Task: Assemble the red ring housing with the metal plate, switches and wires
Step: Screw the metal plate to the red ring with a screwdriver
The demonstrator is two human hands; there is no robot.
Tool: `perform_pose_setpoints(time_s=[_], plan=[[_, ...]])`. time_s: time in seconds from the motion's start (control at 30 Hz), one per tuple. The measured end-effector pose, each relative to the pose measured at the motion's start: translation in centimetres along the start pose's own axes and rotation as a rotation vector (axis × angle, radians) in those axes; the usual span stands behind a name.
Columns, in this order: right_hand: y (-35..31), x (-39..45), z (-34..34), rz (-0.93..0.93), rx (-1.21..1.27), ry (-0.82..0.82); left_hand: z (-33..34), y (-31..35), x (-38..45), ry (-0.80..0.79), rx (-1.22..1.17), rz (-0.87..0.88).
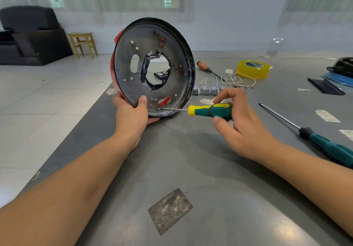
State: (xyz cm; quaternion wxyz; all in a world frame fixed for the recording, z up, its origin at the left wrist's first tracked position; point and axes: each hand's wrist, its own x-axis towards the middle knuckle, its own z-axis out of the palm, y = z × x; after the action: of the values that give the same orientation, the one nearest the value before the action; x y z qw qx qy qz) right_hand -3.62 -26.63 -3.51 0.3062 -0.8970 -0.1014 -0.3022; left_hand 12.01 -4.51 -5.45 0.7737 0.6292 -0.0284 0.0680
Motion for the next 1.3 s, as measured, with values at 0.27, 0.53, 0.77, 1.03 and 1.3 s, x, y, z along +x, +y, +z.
perform_pose_setpoints(time_s=[0.27,0.53,0.77,1.03,1.3], plan=[[-0.05,0.4,-0.13,0.056,-0.164,-0.022,0.02,-0.03,-0.06,0.006,0.013,0.015],[0.18,0.05,0.81,-0.099,-0.033,0.121,0.07,0.06,-0.13,0.01,-0.009,-0.002],[0.0,0.09,0.6,-0.034,0.13,0.087,0.08,0.11,-0.16,0.008,-0.022,-0.006],[-0.05,-0.01,0.53,-0.051,0.086,0.101,0.08,0.28,-0.24,0.009,-0.02,-0.012],[0.22,0.14,0.06,0.068,-0.163,0.003,0.04,0.35,-0.26,0.013,-0.026,-0.016]])
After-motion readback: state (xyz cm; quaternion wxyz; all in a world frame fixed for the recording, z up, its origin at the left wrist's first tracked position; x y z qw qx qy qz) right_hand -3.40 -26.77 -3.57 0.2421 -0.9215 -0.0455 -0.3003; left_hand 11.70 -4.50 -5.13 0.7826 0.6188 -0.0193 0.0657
